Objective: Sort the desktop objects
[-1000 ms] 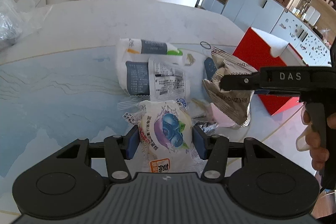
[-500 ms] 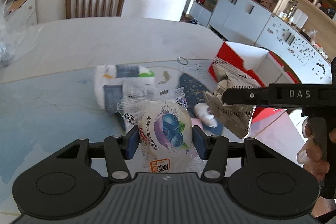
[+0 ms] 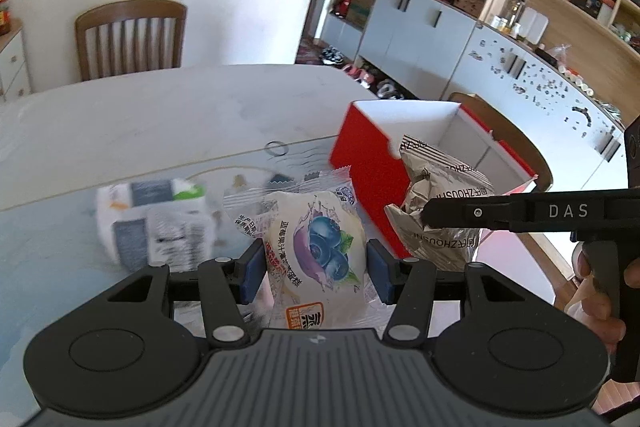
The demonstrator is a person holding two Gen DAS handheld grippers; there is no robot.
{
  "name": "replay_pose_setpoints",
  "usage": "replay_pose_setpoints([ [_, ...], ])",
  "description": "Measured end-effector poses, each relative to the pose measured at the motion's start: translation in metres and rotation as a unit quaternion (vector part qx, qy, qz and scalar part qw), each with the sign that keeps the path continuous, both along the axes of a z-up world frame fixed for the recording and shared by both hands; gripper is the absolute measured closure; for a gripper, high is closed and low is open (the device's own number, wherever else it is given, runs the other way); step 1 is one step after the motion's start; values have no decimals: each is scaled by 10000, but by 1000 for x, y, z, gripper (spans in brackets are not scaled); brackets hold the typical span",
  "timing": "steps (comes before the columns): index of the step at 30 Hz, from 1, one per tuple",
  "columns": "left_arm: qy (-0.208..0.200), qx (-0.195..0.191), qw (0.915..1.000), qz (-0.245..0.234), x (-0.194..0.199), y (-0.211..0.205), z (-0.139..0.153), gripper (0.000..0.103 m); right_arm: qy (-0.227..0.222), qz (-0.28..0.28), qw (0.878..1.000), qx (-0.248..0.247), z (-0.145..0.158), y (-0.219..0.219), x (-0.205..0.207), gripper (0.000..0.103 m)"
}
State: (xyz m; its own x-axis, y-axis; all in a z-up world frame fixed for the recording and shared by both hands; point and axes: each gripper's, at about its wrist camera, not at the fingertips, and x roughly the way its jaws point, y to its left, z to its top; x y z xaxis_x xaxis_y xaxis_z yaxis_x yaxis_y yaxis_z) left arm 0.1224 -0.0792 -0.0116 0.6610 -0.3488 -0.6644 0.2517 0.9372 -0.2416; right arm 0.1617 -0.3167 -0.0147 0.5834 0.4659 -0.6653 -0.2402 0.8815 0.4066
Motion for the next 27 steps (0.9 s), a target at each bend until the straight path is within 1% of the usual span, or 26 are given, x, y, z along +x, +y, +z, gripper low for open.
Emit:
replay_pose_setpoints([
  [15, -214, 22, 9992, -339, 35, -94, 12, 50, -306, -189, 9992, -158, 12, -87, 17, 60],
  [21, -321, 119, 9982, -491, 51, -127, 16, 50, -415, -336, 9983, -236, 15, -124, 29, 60],
  [27, -328, 273, 9970, -646, 67, -155, 17, 50, -459, -497, 9973, -275, 14, -156, 42, 60],
])
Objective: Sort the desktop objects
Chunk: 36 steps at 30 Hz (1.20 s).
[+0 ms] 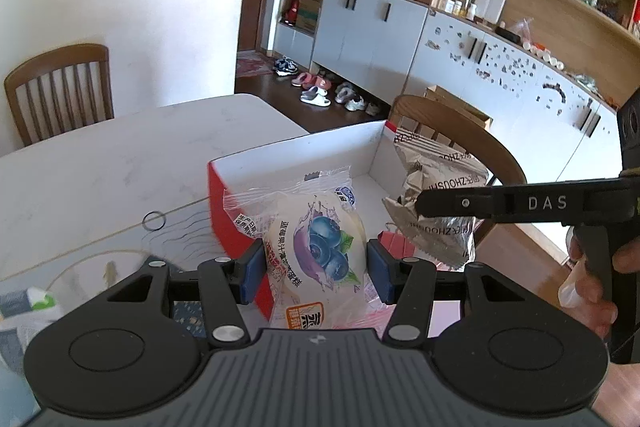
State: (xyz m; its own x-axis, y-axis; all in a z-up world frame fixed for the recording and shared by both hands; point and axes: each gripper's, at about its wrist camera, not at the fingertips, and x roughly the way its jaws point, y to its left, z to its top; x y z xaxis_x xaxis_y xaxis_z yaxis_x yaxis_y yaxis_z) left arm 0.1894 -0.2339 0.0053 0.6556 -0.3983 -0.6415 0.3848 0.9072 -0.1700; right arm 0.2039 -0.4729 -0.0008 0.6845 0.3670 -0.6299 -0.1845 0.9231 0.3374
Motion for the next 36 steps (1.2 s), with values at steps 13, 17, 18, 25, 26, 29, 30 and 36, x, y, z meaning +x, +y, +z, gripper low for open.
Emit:
replay_pose_setpoints([
  [13, 321, 435, 9982, -268, 56, -45, -26, 50, 201, -32, 9995, -245, -18, -28, 40, 60],
  [17, 497, 533, 9968, -321, 76, -54, -34, 50, 309, -30, 9987, -401, -27, -33, 59, 60],
  [18, 539, 575, 9963, -356, 81, -56, -36, 50, 361, -8, 9984, -429, -30, -33, 64, 60],
  [25, 781, 942, 9910, -540, 109, -74, -50, 50, 702, 74, 9961, -520, -50, -30, 92, 60],
  [26, 813, 968, 9905, -537, 113, -75, -51, 50, 729, 123, 9956, -579, -52, -28, 96, 60],
  [29, 947, 1075, 9883, -523, 125, -79, -57, 50, 843, 229, 9930, -798, -58, -20, 109, 60],
  [30, 991, 1132, 9872, -525, 128, -81, -60, 50, 876, 238, 9923, -839, -60, -18, 113, 60],
  [36, 1251, 1290, 9823, -520, 147, -86, -70, 50, 1058, 507, 9851, -1255, -72, 0, 134, 60],
])
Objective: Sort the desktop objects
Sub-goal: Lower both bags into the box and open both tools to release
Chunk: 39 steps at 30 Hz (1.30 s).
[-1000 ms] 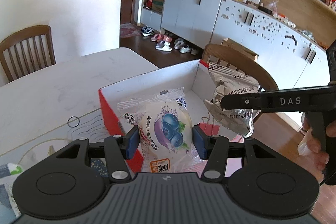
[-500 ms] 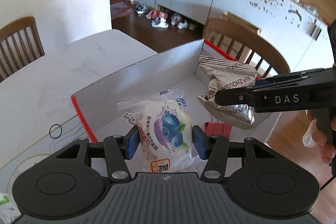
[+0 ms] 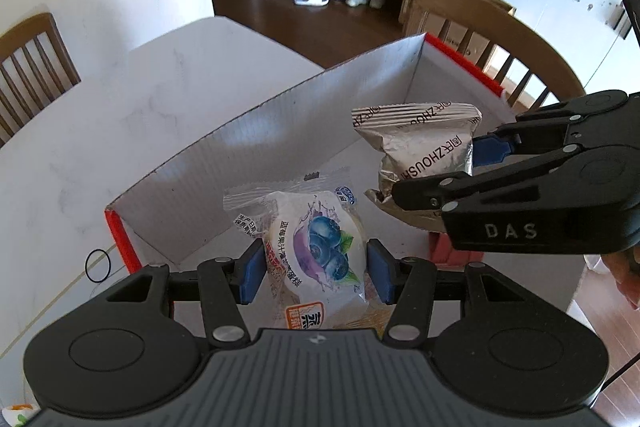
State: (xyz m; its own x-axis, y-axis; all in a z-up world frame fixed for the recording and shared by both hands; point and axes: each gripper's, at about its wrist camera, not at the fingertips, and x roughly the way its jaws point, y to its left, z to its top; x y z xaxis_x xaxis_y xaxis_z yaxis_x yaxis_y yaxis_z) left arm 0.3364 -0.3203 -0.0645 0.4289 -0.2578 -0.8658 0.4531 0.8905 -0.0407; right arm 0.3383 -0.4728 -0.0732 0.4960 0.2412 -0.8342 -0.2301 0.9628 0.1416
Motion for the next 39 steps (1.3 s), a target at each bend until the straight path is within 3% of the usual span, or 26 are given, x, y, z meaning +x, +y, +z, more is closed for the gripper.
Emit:
replay_pose_setpoints([
  [16, 334, -8, 9993, 154, 26, -6, -10, 49, 758, 43, 9971, -66, -28, -2, 17, 59],
  [25, 374, -281, 9979, 454, 32, 4, -7, 39, 753, 91, 9971, 3, -24, -5, 11, 54],
  [27, 323, -305, 9980, 440, 29, 5, -4, 39, 724, 119, 9973, 33, -22, -5, 8, 46],
  [31, 262, -453, 9972, 529, 27, 9, 1, 32, 620, 163, 9979, 19, -13, -6, 1, 43],
  [39, 91, -806, 9945, 669, 13, 27, 21, 32, 457, 392, 9980, 210, 8, -15, -16, 38],
])
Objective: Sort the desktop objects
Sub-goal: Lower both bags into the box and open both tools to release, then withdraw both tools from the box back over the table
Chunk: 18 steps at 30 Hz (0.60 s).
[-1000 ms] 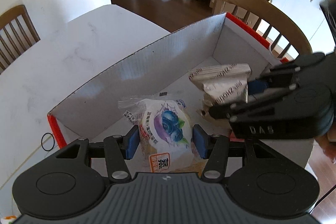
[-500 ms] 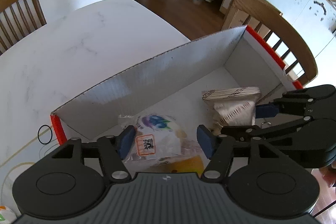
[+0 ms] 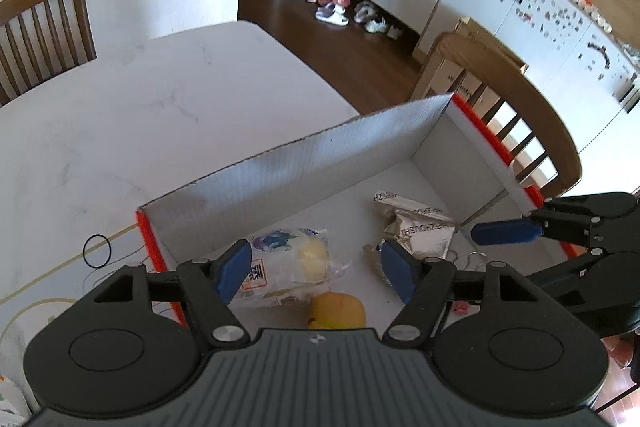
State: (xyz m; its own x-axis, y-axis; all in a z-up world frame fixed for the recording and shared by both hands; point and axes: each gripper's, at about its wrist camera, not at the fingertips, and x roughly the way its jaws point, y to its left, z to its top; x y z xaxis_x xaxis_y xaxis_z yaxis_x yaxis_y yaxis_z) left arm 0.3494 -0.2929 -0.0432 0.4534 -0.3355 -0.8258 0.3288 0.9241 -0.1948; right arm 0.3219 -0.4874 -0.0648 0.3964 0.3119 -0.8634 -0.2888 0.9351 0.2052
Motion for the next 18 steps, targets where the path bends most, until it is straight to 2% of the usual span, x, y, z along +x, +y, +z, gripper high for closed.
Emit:
replay_pose_setpoints([
  [8, -322, -187, 9993, 11, -32, 12, 23, 32, -232, 39, 9992, 337, 23, -8, -10, 36],
  [18, -680, -346, 9970, 98, -81, 33, 43, 32, -569, 184, 9974, 405, 41, 4, -32, 36],
])
